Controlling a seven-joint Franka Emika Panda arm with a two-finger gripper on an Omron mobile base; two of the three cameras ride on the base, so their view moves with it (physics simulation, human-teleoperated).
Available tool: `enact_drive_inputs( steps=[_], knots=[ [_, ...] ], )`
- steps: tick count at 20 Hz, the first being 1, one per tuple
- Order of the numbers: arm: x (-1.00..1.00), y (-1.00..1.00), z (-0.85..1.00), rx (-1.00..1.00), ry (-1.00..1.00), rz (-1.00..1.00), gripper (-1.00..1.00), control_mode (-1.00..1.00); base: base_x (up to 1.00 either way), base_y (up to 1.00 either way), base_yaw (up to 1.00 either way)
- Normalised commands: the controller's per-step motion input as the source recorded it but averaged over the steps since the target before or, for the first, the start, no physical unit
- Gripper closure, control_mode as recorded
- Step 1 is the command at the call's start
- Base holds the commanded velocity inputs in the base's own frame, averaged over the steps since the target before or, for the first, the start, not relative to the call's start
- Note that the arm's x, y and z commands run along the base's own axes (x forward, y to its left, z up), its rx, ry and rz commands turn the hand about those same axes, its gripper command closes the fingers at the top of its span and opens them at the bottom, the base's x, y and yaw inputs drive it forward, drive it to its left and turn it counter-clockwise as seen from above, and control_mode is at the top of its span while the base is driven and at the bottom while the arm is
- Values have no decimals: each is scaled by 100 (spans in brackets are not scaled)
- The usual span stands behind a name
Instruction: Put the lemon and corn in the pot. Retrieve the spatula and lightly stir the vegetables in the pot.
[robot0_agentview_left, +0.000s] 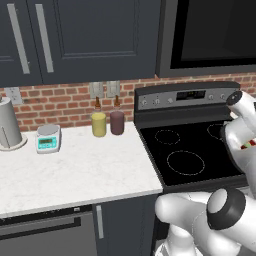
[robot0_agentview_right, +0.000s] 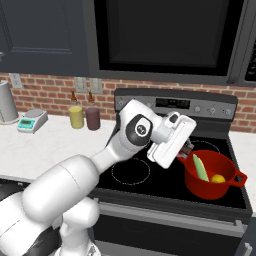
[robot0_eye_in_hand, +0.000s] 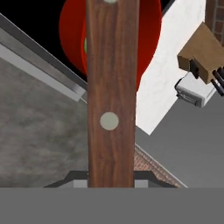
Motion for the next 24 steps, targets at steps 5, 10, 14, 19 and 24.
enact_drive_inputs(
  steps=[5,10,14,19,24],
  knots=[
    [0,-20,14,-2,9,-1,100,-100,0,0,0],
    [0,-13,15,-1,13,1,100,-100,0,0,0],
    [0,0,4,0,15,4,100,-100,0,0,0],
    [1,0,0,0,7,3,100,-100,0,0,0],
    [1,0,0,0,3,0,100,-100,0,0,0]
  ],
)
